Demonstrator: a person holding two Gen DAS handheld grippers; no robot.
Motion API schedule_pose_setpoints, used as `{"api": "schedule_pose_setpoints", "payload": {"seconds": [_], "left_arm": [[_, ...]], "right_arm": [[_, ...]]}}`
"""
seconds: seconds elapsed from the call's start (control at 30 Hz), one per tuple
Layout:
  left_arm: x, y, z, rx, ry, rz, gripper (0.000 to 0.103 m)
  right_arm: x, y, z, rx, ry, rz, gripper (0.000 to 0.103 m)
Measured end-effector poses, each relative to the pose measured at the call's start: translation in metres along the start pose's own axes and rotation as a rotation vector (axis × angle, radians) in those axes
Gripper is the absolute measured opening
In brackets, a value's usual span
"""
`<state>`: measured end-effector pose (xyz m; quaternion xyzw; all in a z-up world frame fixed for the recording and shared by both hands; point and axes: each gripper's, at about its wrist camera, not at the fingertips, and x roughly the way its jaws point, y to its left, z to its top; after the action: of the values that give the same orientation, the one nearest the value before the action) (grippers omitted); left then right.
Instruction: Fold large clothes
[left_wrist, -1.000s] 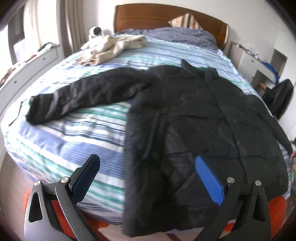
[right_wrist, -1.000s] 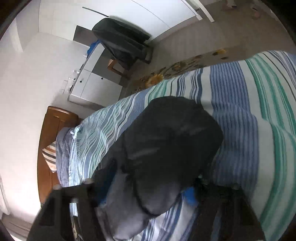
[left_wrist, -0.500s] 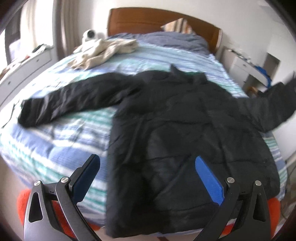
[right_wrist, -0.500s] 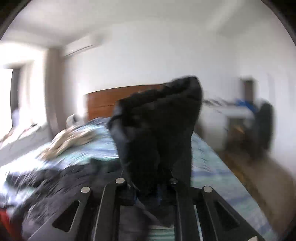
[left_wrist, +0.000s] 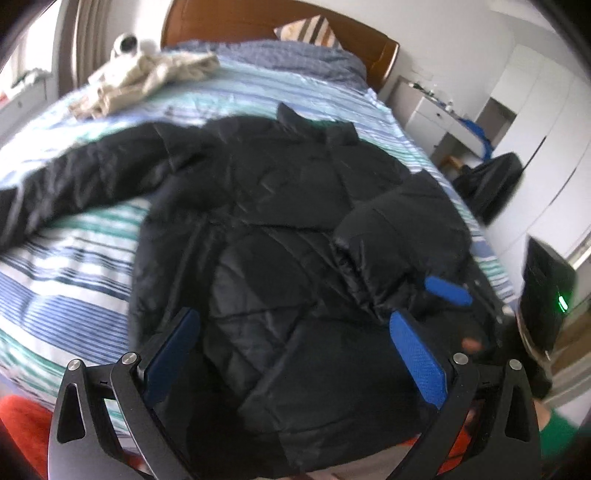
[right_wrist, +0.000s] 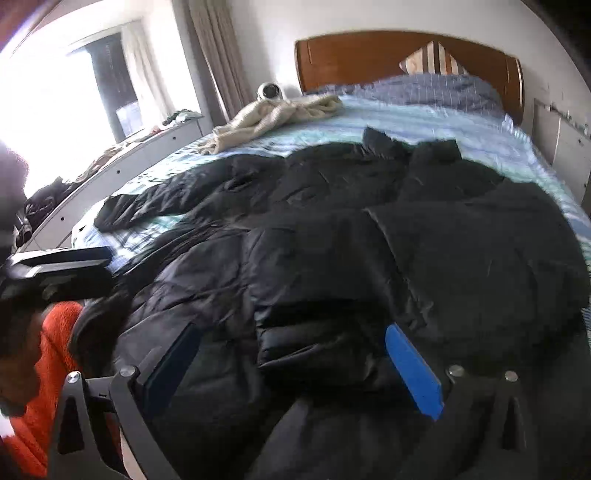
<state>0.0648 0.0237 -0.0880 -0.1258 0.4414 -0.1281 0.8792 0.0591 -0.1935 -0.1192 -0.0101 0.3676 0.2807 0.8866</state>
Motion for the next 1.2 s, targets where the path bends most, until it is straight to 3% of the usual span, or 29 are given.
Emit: {"api": "schedule_pose_setpoints", "payload": {"seconds": [0.17, 0.23, 0.3, 0.33, 0.37, 0.4, 0.43, 0.47, 0.57, 0.63, 0.7, 0.77, 0.97, 1.1, 1.13, 1.2], "left_arm": [[0.042, -0.028, 0.018, 0.042, 0.083, -0.086, 0.102], [0.075, -0.043, 0.028, 0.067, 0.123, -0.058, 0.1], [0.106, -0.057, 0.034, 0.098, 0.167, 0.004, 0.088], [0.118, -0.066, 0.035, 0.132, 0.178, 0.052, 0.077], [0.124, -0.076, 0.036, 0.169, 0.164, 0.088, 0.049], [0.126, -0.086, 0.037, 0.201, 0.154, 0.102, 0.026], [0.125, -0.097, 0.04, 0.226, 0.155, 0.124, 0.011], [0.118, -0.104, 0.046, 0.242, 0.139, 0.126, 0.008], [0.088, -0.106, 0.083, 0.282, 0.034, 0.121, 0.008], [0.078, -0.091, 0.119, 0.271, -0.04, 0.162, 0.008], [0.084, -0.063, 0.147, 0.234, -0.066, 0.233, 0.008], [0.102, -0.04, 0.158, 0.201, -0.049, 0.282, 0.008], [0.141, 0.008, 0.134, 0.14, 0.007, 0.348, 0.01], [0.153, 0.024, 0.11, 0.11, 0.006, 0.347, 0.012], [0.153, 0.026, 0.11, 0.107, 0.005, 0.344, 0.012], [0.155, 0.028, 0.107, 0.1, 0.006, 0.334, 0.013]], "right_arm": [[-0.048, -0.021, -0.019, 0.048, -0.082, -0.036, 0.103], [-0.067, -0.029, -0.027, 0.082, -0.085, -0.051, 0.103], [-0.09, -0.038, -0.041, 0.119, -0.1, -0.07, 0.103], [-0.096, -0.04, -0.044, 0.13, -0.108, -0.078, 0.103], [-0.106, -0.045, -0.049, 0.147, -0.124, -0.09, 0.103], [-0.112, -0.049, -0.052, 0.167, -0.141, -0.107, 0.103], [-0.116, -0.053, -0.053, 0.181, -0.153, -0.124, 0.103], [-0.127, -0.062, -0.054, 0.198, -0.166, -0.151, 0.103], [-0.142, -0.078, -0.045, 0.196, -0.185, -0.172, 0.102], [-0.146, -0.091, -0.027, 0.157, -0.182, -0.204, 0.093], [-0.137, -0.107, 0.004, 0.109, -0.145, -0.276, 0.061], [-0.127, -0.127, 0.032, 0.12, -0.122, -0.272, 0.044], [-0.051, -0.208, 0.116, 0.289, -0.082, -0.286, 0.043], [0.021, -0.253, 0.118, 0.378, -0.032, -0.251, 0.043], [0.043, -0.261, 0.11, 0.401, 0.017, -0.223, 0.043], [0.095, -0.283, 0.076, 0.484, 0.215, -0.233, 0.041]]}}
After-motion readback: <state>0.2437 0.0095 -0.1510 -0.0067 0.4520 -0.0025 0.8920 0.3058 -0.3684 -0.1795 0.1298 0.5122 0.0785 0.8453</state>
